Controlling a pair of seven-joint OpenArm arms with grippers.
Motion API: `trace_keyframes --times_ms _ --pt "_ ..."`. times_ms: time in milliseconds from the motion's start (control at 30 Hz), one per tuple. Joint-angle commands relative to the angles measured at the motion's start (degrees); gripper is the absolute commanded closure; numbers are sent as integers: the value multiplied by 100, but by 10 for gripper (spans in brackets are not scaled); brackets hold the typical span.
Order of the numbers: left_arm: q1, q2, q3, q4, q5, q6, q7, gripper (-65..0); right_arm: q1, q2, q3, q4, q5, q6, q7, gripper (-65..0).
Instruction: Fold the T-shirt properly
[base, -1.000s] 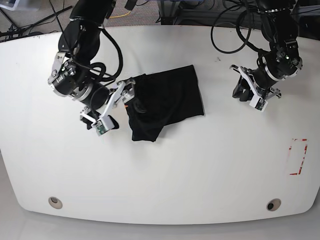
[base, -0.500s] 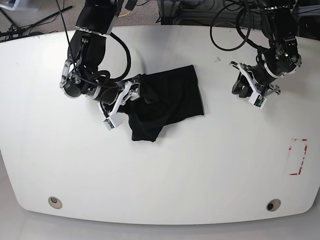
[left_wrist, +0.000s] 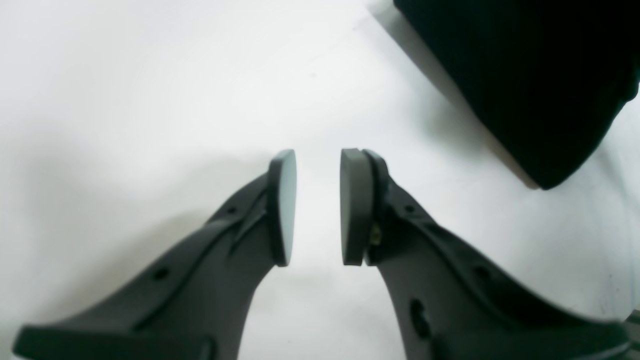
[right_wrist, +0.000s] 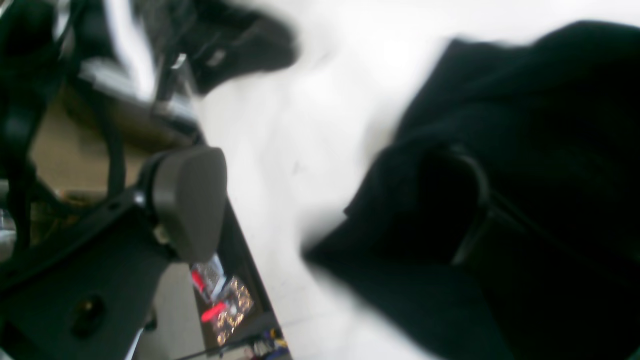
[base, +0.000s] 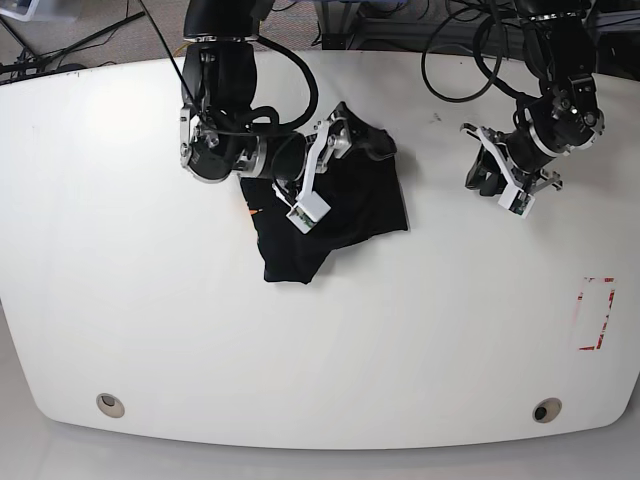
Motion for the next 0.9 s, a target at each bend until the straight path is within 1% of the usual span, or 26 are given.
trace_keyframes --times_ms 0,67,167,233,400,500,667,867 --pt "-38 -110 -24 103 -85 -8 -138 -128 120 11 -4 367 -1 12 134 -561" --pt "-38 -198 -24 103 -85 -8 -138 -128 173 11 -4 384 -19 12 134 -561" --pt "-47 -216 -24 112 -85 -8 -138 -128 191 107 58 393 -10 12 134 -561" --pt "-47 -216 -24 112 -85 -8 -138 -128 191 230 278 525 -1 12 134 -561" --pt "-47 -224 -24 103 -85 -8 -138 -128 199 301 779 850 -1 12 134 -561" --pt "-38 -224 -24 94 -85 -8 -138 -128 331 485 1051 921 -36 12 134 -561" --pt "-38 -224 -24 94 -85 -8 -138 -128 384 635 1297 490 -45 12 134 -561" --pt "-47 -224 -24 103 -85 -8 -138 -128 569 644 1315 -222 -54 12 143 -561"
